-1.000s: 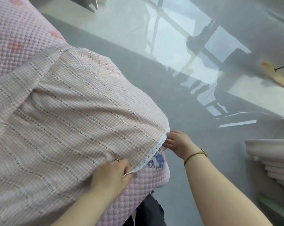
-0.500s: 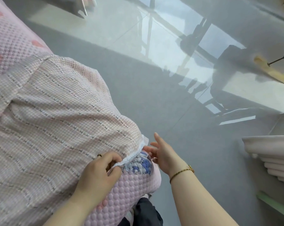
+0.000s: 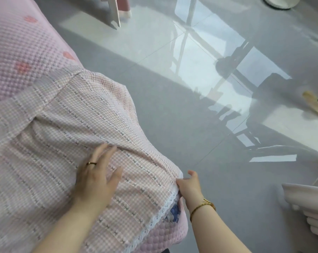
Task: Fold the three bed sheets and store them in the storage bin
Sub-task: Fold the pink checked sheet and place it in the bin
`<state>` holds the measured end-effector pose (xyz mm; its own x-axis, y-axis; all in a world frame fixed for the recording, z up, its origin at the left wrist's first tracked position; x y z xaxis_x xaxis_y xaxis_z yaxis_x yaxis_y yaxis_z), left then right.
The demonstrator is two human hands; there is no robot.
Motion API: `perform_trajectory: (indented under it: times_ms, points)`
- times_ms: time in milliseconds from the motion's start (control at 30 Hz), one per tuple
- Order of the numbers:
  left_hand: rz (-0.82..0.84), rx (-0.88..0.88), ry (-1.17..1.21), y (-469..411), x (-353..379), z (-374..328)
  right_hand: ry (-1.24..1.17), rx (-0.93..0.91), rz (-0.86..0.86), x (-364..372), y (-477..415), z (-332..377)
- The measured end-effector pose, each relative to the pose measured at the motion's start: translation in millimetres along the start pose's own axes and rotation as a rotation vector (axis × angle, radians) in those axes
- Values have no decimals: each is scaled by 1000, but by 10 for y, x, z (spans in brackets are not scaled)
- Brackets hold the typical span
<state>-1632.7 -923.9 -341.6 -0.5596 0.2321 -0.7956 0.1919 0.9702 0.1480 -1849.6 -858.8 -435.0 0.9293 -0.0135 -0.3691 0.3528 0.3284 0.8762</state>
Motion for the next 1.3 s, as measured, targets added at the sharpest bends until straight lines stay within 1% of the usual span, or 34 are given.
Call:
perform_trajectory:
  times_ms: [33,67,100,167,200,233,267,333,400,467,500,567,600,667,767,867,900,967,1033,1100,1133,1233,1300]
  points:
    - [46,-103,-20,-75,-31,164,120,-20,-50,-25,9,19]
    - [86,-158,-34,-130,-49,280,253,-55,-123,-61,38,72]
    - [106,-164,-43,-160,-67,391,354,-122,-196,-52,82,207]
    - [119,-109,-41,-187,-63,477,418,-325,-288,38,267,567]
    - [146,-111,6,-183,-79,512,439,-448,-295,172,395,805]
    - [162,-127,106,-187,-112,503,474,-568,-294,314,521,1031]
    - [129,-149,237,-178,-217,540,530,-704,-276,546,676,1293]
    - [0,-173,438,-160,-488,630,627,-956,-249,986,946,1732]
    - [-225,-200,508,-41,-851,824,714,-1166,-223,1430,1211,2063]
    - [-436,-249,477,210,-1250,1160,795,-1344,-265,1943,1455,2251]
    - [-517,-303,433,335,-1414,1338,813,-1410,-314,2154,1526,2280]
    - [-649,-403,314,582,-1752,1727,876,-1495,-360,2567,1537,2232]
    - [-692,-447,254,699,-1908,1949,911,-1539,-387,2749,1496,2175]
    - [-713,-545,167,846,-2153,2363,932,-1575,-444,2932,1364,2036]
    - [-668,-632,60,905,-2459,2955,856,-1587,-538,2997,1215,1969]
    - [-570,-695,1,888,-2727,3458,802,-1633,-590,3071,1193,1953]
    - [-537,-739,52,877,-2814,3609,798,-1647,-605,3101,1191,1953]
    - [-432,-839,242,846,-2960,3847,811,-1647,-606,3133,1160,1940]
    - [-220,-884,362,824,-3021,3972,822,-1651,-615,3111,1157,1933]
    - [19,-904,370,844,-3052,4042,839,-1647,-615,3107,1132,1937]
    - [100,-908,356,865,-3049,4062,841,-1643,-617,3111,1126,1936]
    - [187,-871,237,856,-3011,4070,840,-1650,-638,3109,1121,1927]
    - [195,-832,164,831,-2977,4078,837,-1649,-650,3111,1123,1929]
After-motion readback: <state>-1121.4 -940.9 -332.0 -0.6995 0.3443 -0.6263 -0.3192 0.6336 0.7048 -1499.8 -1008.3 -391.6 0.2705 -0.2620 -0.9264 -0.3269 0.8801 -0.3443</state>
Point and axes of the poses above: each hand's wrist, its own y-axis away from the middle knuckle, its own x-axis out of the palm, z = x × y, the point moved 4 cm from there along -y, towards the middle knuckle, and after that the axes turned 11 degrees about y, right-handed, at the moved point
